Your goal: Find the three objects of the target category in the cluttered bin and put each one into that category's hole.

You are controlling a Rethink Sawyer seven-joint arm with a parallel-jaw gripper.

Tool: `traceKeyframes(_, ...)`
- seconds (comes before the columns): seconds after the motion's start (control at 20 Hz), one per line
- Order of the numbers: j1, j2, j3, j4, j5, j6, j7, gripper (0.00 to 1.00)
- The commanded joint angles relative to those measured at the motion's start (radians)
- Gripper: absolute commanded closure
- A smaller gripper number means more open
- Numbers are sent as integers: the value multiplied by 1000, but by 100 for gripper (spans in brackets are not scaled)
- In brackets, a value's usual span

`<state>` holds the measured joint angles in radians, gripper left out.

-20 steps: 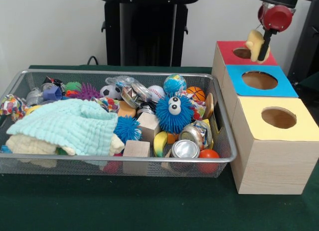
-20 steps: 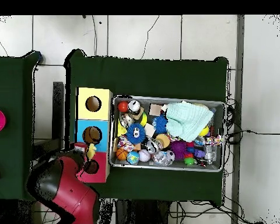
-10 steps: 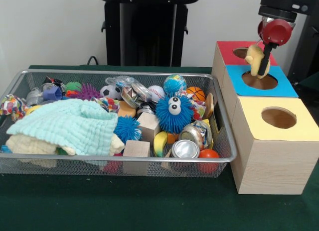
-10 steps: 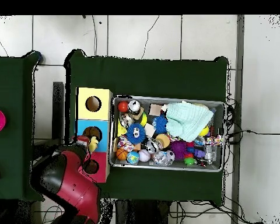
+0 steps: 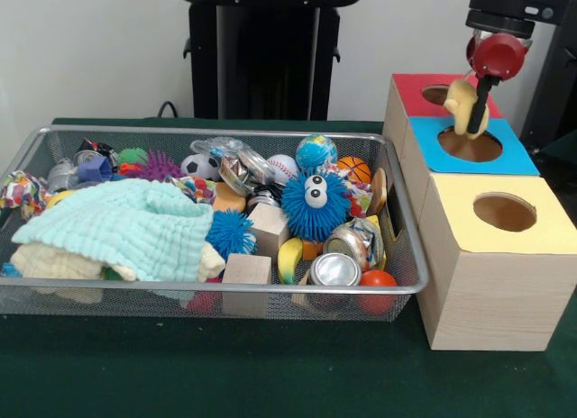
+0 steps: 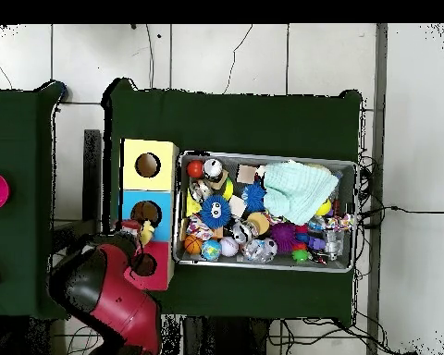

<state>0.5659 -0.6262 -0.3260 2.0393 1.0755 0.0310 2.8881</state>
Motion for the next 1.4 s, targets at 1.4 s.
traceKeyframes(1.4, -199, -169, 322, 272, -218, -173, 241, 100)
